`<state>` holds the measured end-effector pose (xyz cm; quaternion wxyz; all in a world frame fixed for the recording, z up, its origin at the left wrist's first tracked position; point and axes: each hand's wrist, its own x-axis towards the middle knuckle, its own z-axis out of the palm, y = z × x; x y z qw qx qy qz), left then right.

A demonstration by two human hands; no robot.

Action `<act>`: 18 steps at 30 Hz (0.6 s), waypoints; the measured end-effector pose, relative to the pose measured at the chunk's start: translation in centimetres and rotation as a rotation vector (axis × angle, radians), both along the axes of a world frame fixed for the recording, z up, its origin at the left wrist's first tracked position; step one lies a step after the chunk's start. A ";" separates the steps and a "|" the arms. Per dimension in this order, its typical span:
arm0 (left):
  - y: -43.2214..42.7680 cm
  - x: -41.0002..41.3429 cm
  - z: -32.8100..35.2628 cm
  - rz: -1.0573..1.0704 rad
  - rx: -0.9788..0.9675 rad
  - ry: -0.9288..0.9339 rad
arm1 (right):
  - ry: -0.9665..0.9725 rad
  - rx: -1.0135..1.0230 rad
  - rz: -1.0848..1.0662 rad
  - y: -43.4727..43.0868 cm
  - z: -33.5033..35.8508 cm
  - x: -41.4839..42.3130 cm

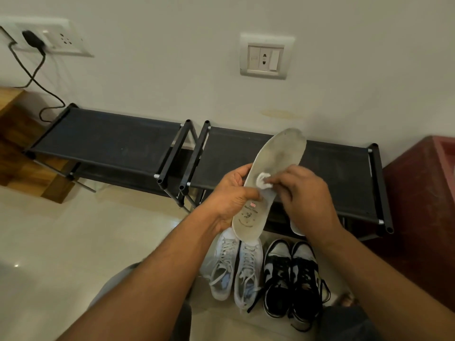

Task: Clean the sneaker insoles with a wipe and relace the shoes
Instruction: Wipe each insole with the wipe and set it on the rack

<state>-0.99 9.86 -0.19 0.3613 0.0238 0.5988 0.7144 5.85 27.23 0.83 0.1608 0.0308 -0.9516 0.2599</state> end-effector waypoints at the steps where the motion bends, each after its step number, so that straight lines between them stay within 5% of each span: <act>1: -0.1 0.0 0.1 0.004 0.010 -0.007 | -0.004 0.038 0.095 -1.1 0.1 0.5; 6: 0.2 0.0 -0.1 -0.007 -0.046 -0.008 | 0.003 -0.071 -0.161 1.6 -0.9 -1.0; 10: 0.1 0.1 0.0 -0.006 -0.017 -0.007 | 0.002 0.028 0.106 -1.1 -0.5 0.4; 14: 0.2 0.2 0.1 -0.039 -0.039 -0.011 | 0.034 -0.089 -0.177 2.5 -1.0 -1.0; 18: 0.1 0.5 0.5 0.001 -0.014 -0.056 | 0.044 -0.024 0.008 0.4 -1.1 -0.1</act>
